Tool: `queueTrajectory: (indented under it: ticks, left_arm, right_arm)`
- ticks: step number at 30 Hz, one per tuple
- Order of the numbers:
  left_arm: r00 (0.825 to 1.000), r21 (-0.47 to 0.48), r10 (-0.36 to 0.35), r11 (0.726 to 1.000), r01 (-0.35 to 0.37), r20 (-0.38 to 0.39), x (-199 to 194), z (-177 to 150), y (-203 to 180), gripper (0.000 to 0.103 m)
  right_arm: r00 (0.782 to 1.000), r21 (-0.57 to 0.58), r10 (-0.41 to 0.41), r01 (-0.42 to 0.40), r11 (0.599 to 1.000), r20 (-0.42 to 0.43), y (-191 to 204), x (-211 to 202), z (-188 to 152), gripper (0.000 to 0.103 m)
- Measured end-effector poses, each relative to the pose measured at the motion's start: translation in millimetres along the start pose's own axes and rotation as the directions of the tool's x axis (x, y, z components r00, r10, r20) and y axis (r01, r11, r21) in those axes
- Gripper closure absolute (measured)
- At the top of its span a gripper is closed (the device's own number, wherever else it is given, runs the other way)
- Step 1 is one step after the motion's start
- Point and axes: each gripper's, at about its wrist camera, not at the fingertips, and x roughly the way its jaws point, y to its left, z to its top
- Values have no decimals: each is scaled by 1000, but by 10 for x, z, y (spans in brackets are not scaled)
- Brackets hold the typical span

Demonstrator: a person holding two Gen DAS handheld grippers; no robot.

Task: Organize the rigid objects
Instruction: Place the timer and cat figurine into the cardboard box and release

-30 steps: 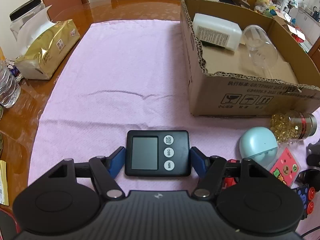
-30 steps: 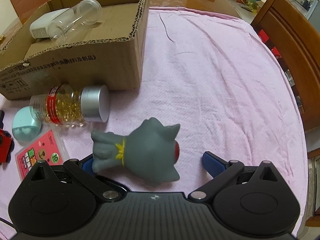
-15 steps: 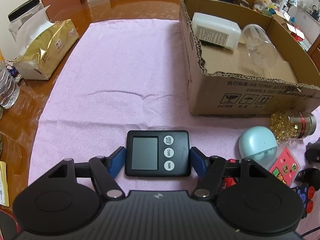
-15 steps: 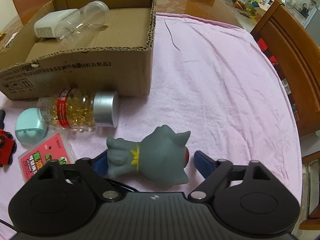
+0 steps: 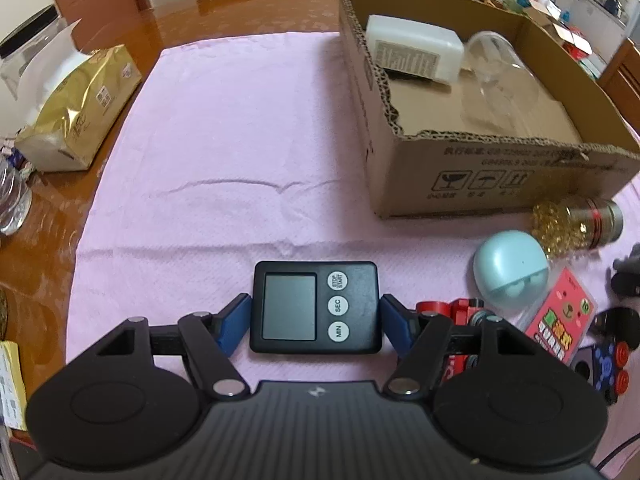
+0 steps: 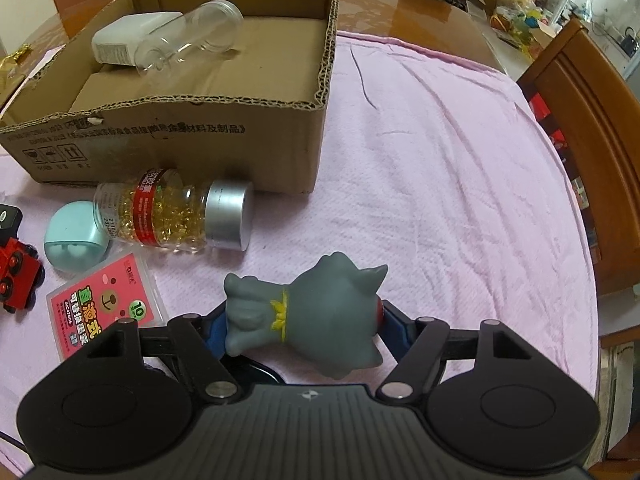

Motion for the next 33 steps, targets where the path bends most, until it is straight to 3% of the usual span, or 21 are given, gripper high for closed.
queueTrajectory:
  ticks: [12, 20, 26, 33]
  left_arm:
    - [998, 146, -58, 988, 57, 1, -477, 75, -59, 34]
    - [984, 225, -120, 970, 88, 132, -987, 388, -270, 34]
    - [966, 237, -156, 966, 106, 204, -951, 719, -520, 34]
    - [967, 199, -156, 973, 115, 202, -598, 991, -710, 34]
  right_arm:
    - [995, -108, 93, -90, 990, 25, -78, -340, 72, 27]
    - [985, -216, 146, -123, 968, 93, -44, -703, 242, 27]
    - [972, -267, 170, -122, 956, 164, 14, -916, 453, 27]
    - [964, -299, 177, -113, 948, 198, 41, -1003, 573, 27]
